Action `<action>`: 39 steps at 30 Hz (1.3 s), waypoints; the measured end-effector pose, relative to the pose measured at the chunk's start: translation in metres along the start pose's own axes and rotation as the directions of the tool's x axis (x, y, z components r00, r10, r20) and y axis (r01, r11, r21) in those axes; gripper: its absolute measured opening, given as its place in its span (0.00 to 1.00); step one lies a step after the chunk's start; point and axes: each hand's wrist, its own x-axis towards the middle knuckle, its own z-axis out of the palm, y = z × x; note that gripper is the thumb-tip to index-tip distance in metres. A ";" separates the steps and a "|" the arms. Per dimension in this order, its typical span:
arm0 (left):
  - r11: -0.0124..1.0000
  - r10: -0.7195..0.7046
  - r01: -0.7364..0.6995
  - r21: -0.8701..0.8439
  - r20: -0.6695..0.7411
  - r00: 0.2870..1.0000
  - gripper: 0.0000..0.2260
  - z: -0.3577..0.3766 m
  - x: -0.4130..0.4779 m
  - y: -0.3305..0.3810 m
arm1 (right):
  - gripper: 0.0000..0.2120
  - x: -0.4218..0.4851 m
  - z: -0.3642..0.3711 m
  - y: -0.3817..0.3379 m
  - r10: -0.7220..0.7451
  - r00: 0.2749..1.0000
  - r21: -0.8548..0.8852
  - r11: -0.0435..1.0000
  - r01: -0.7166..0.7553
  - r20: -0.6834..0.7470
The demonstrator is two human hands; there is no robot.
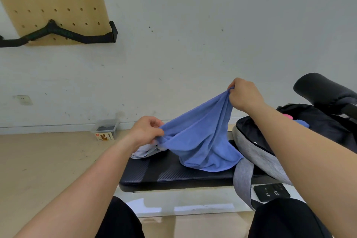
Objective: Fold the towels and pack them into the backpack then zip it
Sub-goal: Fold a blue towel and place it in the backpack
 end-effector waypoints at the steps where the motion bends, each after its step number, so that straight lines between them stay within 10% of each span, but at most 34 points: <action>1: 0.999 0.016 -0.012 0.038 -0.107 0.994 0.08 -0.002 0.003 0.002 | 0.13 -0.001 -0.001 -0.001 0.000 1.000 -0.024 1.000 0.001 0.011; 5: 0.979 0.063 0.003 0.204 -0.312 0.948 0.08 -0.011 0.010 0.003 | 0.13 -0.007 -0.005 0.000 -0.001 1.000 -0.060 0.998 0.002 0.029; 12: 0.961 -0.070 0.041 -0.273 -0.097 0.993 0.09 -0.010 -0.001 0.007 | 0.11 -0.013 -0.010 0.020 0.078 0.994 -0.105 0.992 -0.070 0.074; 24: 0.940 0.143 -0.103 0.324 -0.102 0.984 0.09 0.006 -0.005 -0.006 | 0.05 -0.018 0.006 0.028 0.110 0.991 -0.163 0.982 -0.098 0.071; 30: 0.890 0.206 -0.177 0.420 -0.026 0.978 0.07 0.015 0.002 -0.021 | 0.04 -0.018 0.011 0.029 0.119 0.991 -0.191 0.976 -0.104 0.066; 39: 0.906 0.379 -0.266 0.330 -0.351 0.856 0.08 0.000 0.023 0.014 | 0.05 -0.010 -0.001 0.025 0.153 0.988 0.047 0.987 -0.152 -0.036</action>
